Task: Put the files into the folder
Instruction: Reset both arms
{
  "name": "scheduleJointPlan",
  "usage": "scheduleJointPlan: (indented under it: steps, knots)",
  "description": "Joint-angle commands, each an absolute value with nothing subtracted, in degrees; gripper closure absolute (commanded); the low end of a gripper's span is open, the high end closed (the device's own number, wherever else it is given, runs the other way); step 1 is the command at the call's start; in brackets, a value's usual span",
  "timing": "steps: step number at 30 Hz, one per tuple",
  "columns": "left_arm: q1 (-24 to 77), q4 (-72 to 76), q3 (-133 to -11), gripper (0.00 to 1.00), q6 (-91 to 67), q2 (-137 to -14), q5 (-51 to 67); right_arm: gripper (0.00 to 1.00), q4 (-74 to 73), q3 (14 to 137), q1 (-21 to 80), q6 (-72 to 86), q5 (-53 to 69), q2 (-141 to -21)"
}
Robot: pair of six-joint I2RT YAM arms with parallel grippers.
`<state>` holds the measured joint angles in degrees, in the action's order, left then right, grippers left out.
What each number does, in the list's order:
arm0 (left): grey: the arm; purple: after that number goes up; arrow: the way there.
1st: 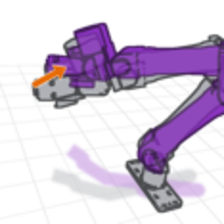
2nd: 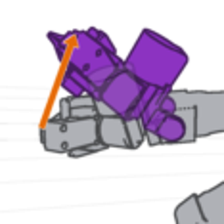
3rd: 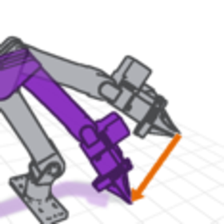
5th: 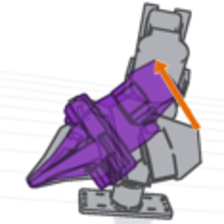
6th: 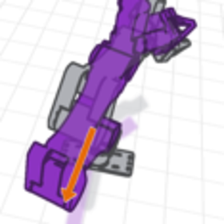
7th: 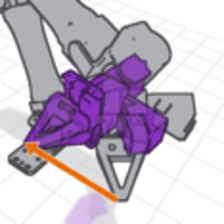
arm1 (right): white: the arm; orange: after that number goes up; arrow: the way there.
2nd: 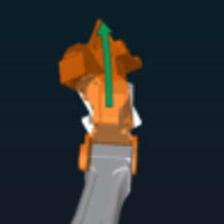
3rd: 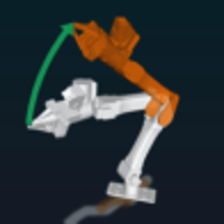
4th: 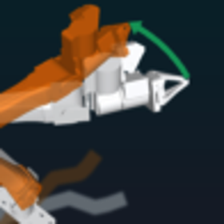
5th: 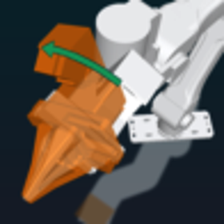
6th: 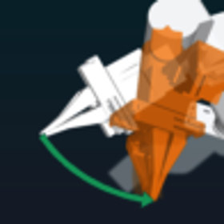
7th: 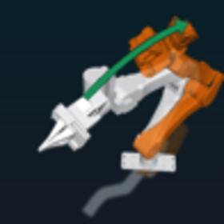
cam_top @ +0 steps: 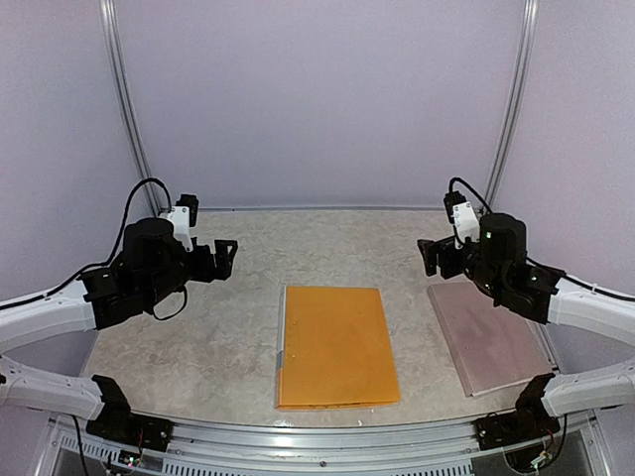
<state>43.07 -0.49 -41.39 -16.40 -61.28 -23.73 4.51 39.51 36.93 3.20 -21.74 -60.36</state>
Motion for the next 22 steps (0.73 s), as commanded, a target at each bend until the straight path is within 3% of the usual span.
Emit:
scheduleJointPlan:
  steps: [1,22]
  knots:
    - [40.8,2.4,-38.4,0.01,-12.6,-56.9,-24.3,0.01,7.9,37.7,36.5,2.3,-22.8,-60.8]
    - [39.9,1.0,-39.8,0.01,-13.8,-60.0,-21.6,0.01,8.8,37.7,36.5,2.6,-22.4,-62.1]
